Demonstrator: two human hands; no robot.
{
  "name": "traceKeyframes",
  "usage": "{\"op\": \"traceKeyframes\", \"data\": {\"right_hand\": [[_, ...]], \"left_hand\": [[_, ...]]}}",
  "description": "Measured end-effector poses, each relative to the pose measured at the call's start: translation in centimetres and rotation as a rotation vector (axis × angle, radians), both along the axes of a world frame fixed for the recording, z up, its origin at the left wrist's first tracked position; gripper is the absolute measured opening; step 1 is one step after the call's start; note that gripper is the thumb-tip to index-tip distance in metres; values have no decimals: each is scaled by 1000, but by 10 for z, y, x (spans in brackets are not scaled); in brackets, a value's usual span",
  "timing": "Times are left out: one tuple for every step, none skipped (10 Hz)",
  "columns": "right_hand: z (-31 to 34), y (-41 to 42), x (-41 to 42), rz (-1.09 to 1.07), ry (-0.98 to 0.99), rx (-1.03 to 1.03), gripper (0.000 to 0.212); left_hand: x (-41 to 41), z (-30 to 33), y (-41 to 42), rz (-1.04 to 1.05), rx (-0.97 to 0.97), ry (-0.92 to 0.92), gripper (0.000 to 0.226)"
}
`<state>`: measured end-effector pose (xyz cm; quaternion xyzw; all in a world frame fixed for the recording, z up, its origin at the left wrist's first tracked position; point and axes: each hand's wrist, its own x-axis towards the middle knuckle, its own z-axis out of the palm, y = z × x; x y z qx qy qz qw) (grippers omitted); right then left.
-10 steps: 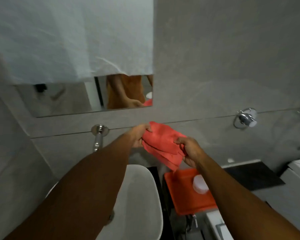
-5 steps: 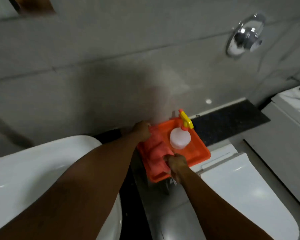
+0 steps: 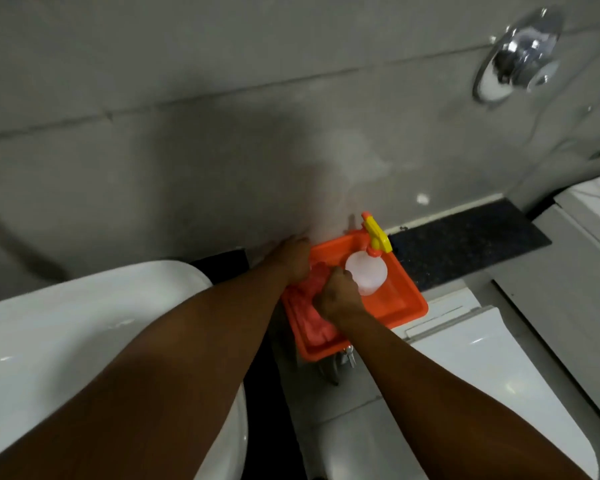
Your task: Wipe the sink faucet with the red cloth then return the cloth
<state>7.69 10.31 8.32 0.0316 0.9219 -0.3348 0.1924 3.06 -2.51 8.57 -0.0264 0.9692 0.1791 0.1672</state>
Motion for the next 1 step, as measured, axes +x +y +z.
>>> {"op": "traceKeyframes", "data": {"right_hand": [[51, -19, 1, 53, 99, -68, 47]], "left_hand": [[9, 43, -17, -17, -7, 78, 53]]}}
